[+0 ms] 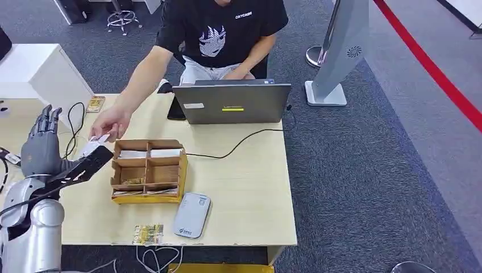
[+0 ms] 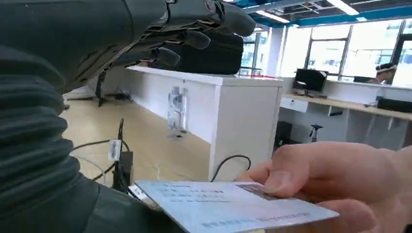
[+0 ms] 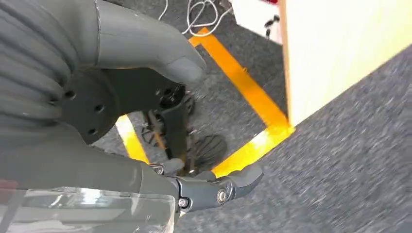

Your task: Pass the card to the sensor for recognition and then transmit it.

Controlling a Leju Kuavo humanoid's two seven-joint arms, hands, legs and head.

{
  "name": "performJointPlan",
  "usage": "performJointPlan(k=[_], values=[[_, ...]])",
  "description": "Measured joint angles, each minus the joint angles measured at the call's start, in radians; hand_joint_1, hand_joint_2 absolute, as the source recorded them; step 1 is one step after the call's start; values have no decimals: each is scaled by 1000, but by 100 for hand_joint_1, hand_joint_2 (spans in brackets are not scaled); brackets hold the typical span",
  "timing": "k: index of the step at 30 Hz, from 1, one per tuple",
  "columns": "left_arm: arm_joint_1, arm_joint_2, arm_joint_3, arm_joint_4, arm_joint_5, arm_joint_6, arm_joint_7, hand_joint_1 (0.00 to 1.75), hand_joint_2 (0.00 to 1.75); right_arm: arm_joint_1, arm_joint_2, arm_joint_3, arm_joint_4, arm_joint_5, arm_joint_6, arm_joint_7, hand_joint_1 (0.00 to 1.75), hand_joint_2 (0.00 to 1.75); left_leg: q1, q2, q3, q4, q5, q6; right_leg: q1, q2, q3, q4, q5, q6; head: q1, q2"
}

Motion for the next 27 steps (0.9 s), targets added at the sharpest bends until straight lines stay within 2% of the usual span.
performJointPlan(k=[4,5,20,27], values=[[-27,35,-36,48,-74,3,53,0,175,-14,24,67,0,50,-22,-57,0,175,0,0,0,0,0,0,0,0,0,0,0,0,0,0],[-31,45,-41,54,-88,3,64,175,175,-16,29,86,0,61,-33,-71,0,175,0,0,0,0,0,0,0,0,0,0,0,0,0,0],[-33,182,-146,70,-297,-7,206,175,175,-36,115,506,-22,125,-260,-270,0,175,0,0,0,0,1,-1,0,-1,0,1,0,0,0,0],[-14,198,-206,19,-354,2,252,175,175,-36,122,653,-42,93,-363,-335,0,175,0,2,0,0,1,-1,0,2,-1,1,1,-2,1,0]])
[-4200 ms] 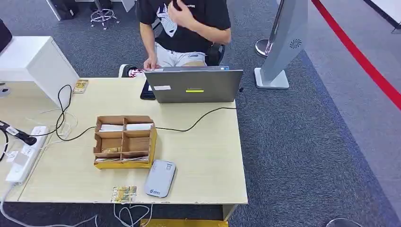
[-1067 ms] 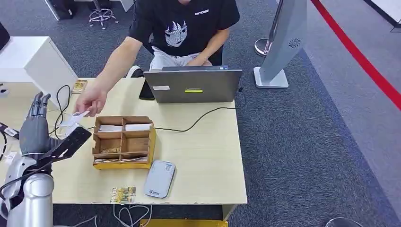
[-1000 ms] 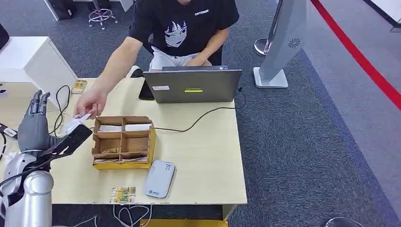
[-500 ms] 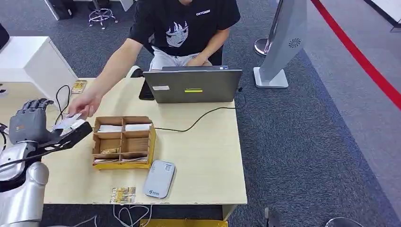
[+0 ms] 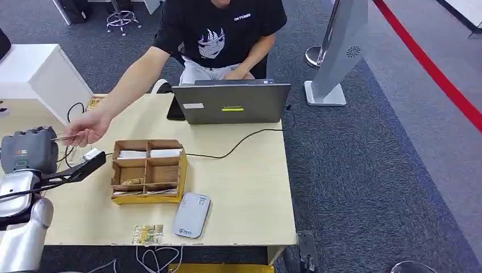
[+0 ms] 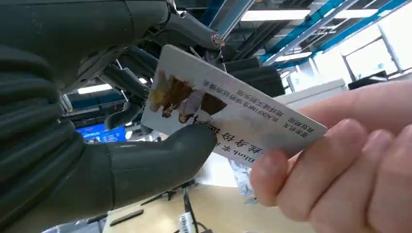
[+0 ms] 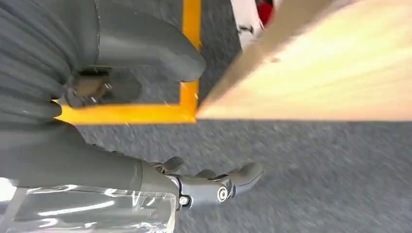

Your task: Pass the card to the sensor for recognition and then transmit it.

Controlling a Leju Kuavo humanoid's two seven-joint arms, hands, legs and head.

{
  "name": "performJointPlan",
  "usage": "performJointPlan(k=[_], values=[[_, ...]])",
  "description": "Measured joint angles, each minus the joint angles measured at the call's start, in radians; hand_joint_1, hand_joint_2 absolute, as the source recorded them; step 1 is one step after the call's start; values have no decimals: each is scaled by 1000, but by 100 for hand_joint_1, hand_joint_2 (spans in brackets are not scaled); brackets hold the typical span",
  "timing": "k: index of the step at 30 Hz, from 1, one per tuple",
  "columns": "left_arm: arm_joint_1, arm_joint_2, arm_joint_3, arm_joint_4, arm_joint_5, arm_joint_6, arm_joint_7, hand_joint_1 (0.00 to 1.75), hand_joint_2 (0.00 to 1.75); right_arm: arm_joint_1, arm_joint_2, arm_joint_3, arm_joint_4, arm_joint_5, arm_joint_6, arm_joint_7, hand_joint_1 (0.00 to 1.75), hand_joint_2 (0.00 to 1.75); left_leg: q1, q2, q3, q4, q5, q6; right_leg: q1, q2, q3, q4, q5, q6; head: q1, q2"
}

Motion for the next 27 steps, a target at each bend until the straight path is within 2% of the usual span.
performJointPlan(k=[7,13,16,20,24,27], values=[[51,-9,-66,-104,-4,42,19,175,175,-3,0,82,-7,-29,-40,-26,0,175,0,4,0,-1,1,-1,1,5,-4,1,1,-2,-2,0],[66,-11,-79,-138,-4,44,26,175,175,-7,0,108,-7,-36,-42,-29,0,175,0,3,-1,-1,1,-2,1,3,-4,2,1,-2,-1,0],[91,-9,-114,-180,-4,58,57,175,175,-7,0,109,-7,-64,-43,-29,0,175,0,2,-1,-1,1,-2,0,3,-4,1,1,-2,-1,0],[151,0,-216,-276,-4,85,132,175,175,-7,0,108,-9,-110,-46,-29,0,175,0,3,-2,-1,1,-2,0,3,-4,1,1,-2,-1,0],[189,36,-368,-374,-4,98,253,175,175,-4,-2,105,-13,-158,-54,-29,0,175,0,2,-2,-1,1,-2,0,2,-4,1,1,-2,-1,0],[215,60,-463,-435,-5,90,265,175,175,4,-4,105,-24,-211,-59,-29,0,175,0,2,-2,-1,1,-2,0,2,-4,1,1,-2,-1,0]])
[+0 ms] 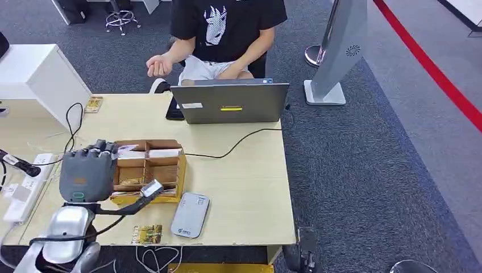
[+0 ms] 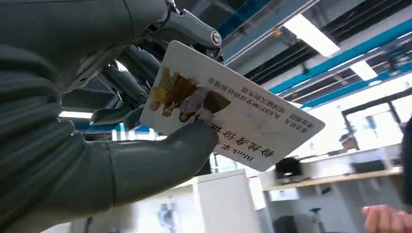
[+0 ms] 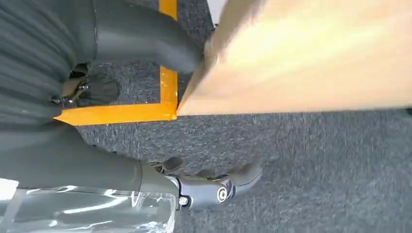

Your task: Pass the card to the sensor for recognition and then transmit it.

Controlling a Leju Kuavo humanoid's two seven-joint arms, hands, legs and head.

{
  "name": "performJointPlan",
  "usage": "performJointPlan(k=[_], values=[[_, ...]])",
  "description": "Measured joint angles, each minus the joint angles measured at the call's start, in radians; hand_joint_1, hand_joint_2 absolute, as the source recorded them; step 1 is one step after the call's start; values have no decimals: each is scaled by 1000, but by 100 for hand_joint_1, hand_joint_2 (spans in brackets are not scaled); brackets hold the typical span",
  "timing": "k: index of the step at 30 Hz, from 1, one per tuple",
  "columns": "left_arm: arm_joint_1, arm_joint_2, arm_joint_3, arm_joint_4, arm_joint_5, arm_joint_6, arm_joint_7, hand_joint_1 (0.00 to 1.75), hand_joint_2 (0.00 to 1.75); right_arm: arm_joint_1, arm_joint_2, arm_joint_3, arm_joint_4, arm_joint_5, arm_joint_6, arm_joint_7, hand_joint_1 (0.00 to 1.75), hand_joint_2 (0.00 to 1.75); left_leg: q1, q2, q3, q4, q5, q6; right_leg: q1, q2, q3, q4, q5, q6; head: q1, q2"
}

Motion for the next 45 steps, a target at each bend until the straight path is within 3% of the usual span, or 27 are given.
performJointPlan(k=[6,12,20,28,45], values=[[27,13,-112,-48,0,-8,-11,175,175,13,-4,2,-13,-62,-2,0,0,175,0,-1,0,0,0,0,0,-1,0,0,0,0,0,0],[66,-23,-156,-42,0,-3,-62,175,175,22,-7,27,-21,-91,-11,0,0,175,0,0,0,0,0,0,0,0,0,0,0,0,0,0],[139,-76,-137,10,0,16,-154,175,175,30,-9,27,-21,-124,8,0,0,175,0,0,0,0,0,0,0,0,0,0,0,0,-1,0],[214,-125,-64,68,0,15,-235,175,175,38,-11,30,-22,-124,2,0,0,175,0,0,-1,0,0,0,0,0,0,0,0,0,-2,0],[247,-156,-49,179,0,19,-233,175,175,41,-11,39,-25,-134,2,0,0,175,0,-1,-1,0,0,0,0,-1,0,0,0,0,-2,0]])
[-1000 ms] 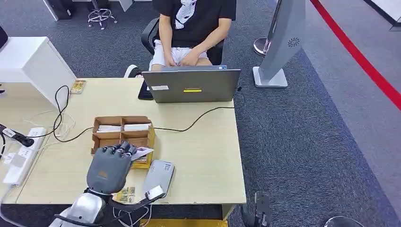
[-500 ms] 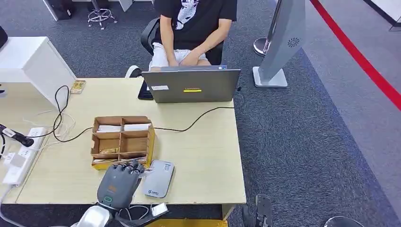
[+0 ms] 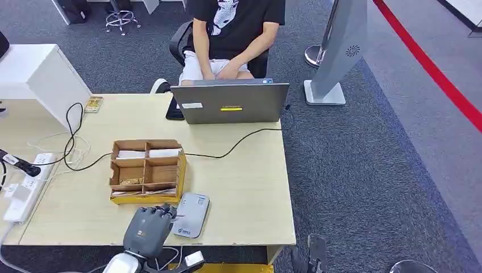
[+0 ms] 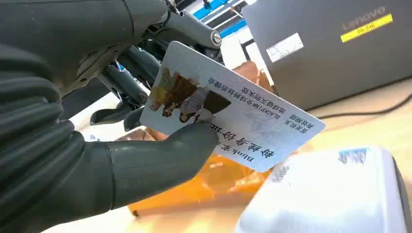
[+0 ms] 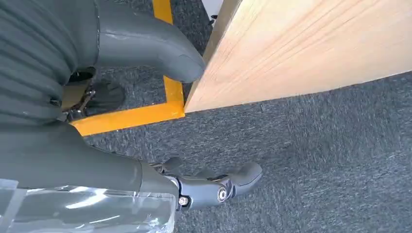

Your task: Pass the card to the sensor for recognition and then transmit it.

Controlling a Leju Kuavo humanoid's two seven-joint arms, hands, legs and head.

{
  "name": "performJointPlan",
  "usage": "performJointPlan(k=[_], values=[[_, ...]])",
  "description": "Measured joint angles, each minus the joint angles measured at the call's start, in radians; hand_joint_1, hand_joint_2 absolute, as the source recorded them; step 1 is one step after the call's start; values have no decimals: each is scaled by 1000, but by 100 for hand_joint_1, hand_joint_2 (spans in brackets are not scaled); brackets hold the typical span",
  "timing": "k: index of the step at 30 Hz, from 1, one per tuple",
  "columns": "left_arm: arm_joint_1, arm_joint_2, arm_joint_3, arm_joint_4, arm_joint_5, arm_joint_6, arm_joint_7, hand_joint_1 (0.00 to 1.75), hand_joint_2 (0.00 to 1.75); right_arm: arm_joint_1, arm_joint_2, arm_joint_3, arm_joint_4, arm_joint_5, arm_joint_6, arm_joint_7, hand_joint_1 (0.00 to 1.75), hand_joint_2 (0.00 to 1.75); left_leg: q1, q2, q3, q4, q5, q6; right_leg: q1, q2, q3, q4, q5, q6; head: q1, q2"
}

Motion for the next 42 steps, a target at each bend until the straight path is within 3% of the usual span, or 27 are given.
performJointPlan(k=[9,13,18,26,31,38,42], values=[[20,-25,47,50,0,6,-27,175,175,5,0,18,-11,-3,-3,0,0,175,0,-1,0,0,0,0,0,-1,0,0,0,0,0,0],[24,-40,71,58,0,13,-54,175,175,13,-2,51,-43,-33,-64,0,0,175,0,-1,0,0,0,0,0,-1,0,0,0,0,0,0],[27,-49,92,59,0,13,-69,175,175,18,-6,62,-60,-64,-69,0,0,175,0,-1,0,0,0,0,0,-1,0,0,0,0,0,0],[28,-49,105,59,0,21,-35,175,175,37,-15,68,-124,-123,-106,0,0,175,0,-1,0,0,0,0,0,-1,0,0,0,0,0,0],[13,-26,153,-18,0,0,7,175,175,57,-24,129,-221,-158,-145,-1,0,175,0,-1,0,0,1,0,0,-1,0,0,0,0,0,0],[-56,4,227,-120,0,-61,-19,175,175,45,-28,145,-210,-175,-138,0,0,175,0,-2,0,0,1,0,0,-2,1,0,0,0,0,0],[-125,35,256,-120,0,-69,13,175,175,34,-28,178,-198,-142,-153,0,0,175,0,-2,0,0,2,-1,0,-2,1,0,0,0,0,0]])
